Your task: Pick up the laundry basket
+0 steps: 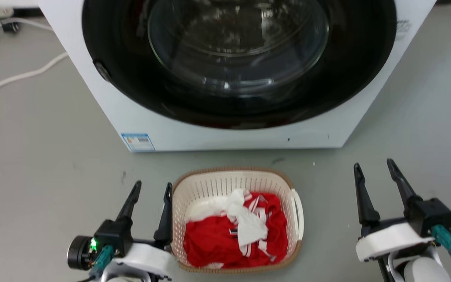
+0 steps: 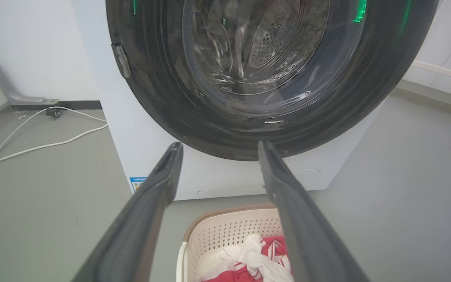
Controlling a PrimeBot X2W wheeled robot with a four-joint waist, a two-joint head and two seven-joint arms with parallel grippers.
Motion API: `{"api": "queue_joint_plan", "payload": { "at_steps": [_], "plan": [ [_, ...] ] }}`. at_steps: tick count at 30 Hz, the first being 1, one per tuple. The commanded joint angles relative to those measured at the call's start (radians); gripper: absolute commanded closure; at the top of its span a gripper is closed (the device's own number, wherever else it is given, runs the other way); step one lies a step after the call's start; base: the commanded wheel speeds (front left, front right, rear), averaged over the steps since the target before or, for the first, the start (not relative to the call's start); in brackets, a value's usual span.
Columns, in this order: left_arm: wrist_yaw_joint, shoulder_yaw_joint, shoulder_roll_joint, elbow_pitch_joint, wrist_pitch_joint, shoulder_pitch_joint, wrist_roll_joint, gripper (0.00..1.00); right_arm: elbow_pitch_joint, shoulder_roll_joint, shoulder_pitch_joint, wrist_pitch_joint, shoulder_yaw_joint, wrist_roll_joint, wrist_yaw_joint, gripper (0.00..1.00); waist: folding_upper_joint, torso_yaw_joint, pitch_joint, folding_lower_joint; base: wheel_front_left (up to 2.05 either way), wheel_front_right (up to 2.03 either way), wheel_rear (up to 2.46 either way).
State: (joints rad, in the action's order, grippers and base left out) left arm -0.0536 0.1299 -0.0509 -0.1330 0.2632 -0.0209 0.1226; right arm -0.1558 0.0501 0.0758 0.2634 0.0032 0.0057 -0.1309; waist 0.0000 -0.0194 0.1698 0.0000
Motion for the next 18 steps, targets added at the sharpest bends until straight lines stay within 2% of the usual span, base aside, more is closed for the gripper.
{"api": "queue_joint_plan", "payload": {
  "at_steps": [1, 7, 12, 18],
  "plan": [
    [-0.010, -0.006, 0.001, -0.023, 0.002, -0.032, 0.004, 0.00, -0.007, 0.000, 0.033, 0.002, 0.003, -0.004, 0.000, 0.00, 0.0000, -0.002, 0.098, 0.0000, 0.00, 0.00, 0.00],
    [-0.040, -0.045, 0.001, -0.118, 0.002, -0.163, 0.007, 0.00, -0.075, 0.000, 0.124, 0.002, -0.008, 0.055, 0.000, 0.00, 0.0000, 0.003, 0.260, 0.0000, 0.00, 0.00, 0.00],
    [-0.059, -0.087, -0.009, -0.227, 0.002, -0.305, 0.009, 0.00, -0.157, -0.001, 0.224, -0.010, -0.001, 0.022, 0.000, 0.00, 0.0000, 0.014, 0.392, 0.0000, 0.00, 0.00, 0.00],
    [-0.075, -0.055, -0.045, -0.459, 0.002, -0.468, 0.032, 0.00, -0.257, 0.000, 0.336, -0.057, 0.041, -0.006, 0.000, 0.00, 0.0000, 0.019, 0.503, 0.0000, 0.00, 0.00, 0.00]
  ]
}}
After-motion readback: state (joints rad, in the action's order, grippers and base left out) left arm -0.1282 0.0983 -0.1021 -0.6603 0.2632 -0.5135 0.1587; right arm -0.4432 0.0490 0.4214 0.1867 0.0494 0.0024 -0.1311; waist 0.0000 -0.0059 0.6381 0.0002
